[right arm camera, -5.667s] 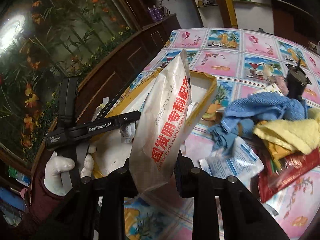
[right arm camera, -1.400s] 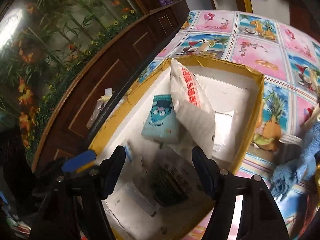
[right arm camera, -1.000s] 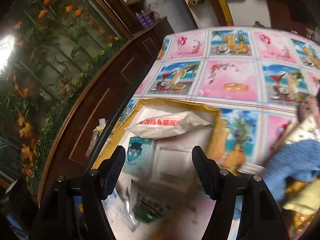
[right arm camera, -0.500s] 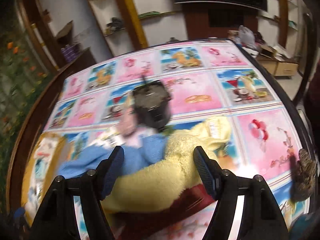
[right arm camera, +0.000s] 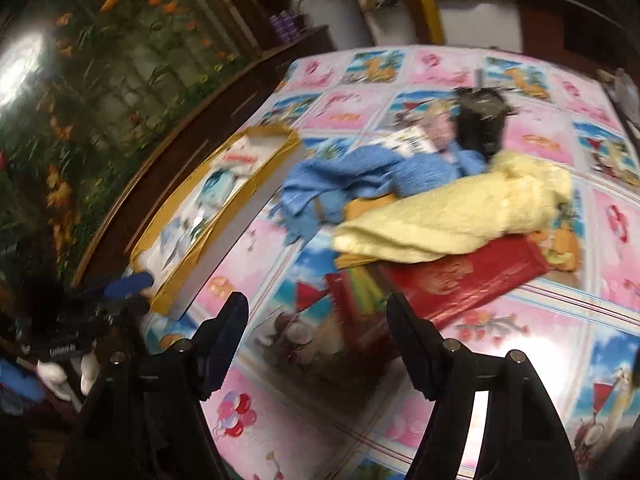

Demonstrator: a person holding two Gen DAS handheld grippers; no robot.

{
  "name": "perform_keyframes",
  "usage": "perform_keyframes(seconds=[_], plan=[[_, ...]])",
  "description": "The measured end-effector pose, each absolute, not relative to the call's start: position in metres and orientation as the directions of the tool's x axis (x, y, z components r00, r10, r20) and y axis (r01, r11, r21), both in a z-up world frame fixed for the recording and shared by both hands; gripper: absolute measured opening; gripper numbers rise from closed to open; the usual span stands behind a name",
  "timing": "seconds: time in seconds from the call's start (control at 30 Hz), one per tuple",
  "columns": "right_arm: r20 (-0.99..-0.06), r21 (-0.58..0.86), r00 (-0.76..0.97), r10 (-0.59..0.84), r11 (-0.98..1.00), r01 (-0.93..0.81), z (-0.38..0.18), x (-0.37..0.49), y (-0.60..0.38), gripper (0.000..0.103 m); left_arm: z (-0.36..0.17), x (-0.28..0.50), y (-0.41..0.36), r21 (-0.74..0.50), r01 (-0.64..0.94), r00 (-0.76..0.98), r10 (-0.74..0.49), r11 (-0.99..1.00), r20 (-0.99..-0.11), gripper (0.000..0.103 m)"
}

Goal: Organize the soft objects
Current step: 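Release the desiccant packet into the tray with the left tool while the right tool releases the sachet there, then grasp the blue towel with the left tool while the right tool grasps the yellow towel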

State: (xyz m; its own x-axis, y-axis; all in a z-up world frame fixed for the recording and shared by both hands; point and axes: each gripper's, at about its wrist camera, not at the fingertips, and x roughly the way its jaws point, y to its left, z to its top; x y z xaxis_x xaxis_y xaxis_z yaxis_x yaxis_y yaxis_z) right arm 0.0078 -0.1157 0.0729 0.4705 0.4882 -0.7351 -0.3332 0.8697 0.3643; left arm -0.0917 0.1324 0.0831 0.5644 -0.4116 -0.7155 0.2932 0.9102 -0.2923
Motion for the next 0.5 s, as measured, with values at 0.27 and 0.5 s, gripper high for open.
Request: perform_keyframes(seconds=[0.27,0.5], plan=[[-0.720,0.490,0.593,0.361,0.869,0.066,0.049,0.052,-0.182,0.073,0.100,-0.085,0.111,-0.234,0.322,0.600,-0.388,0.918,-0.700,0.046],[-0.704,0.518,0.630,0.327,0.844,0.141,0.037,0.079,-0.168,0.073,0.114,-0.044,0.090,-0.133,0.332,0.633,-0.325,0.934,-0.703,0.046]])
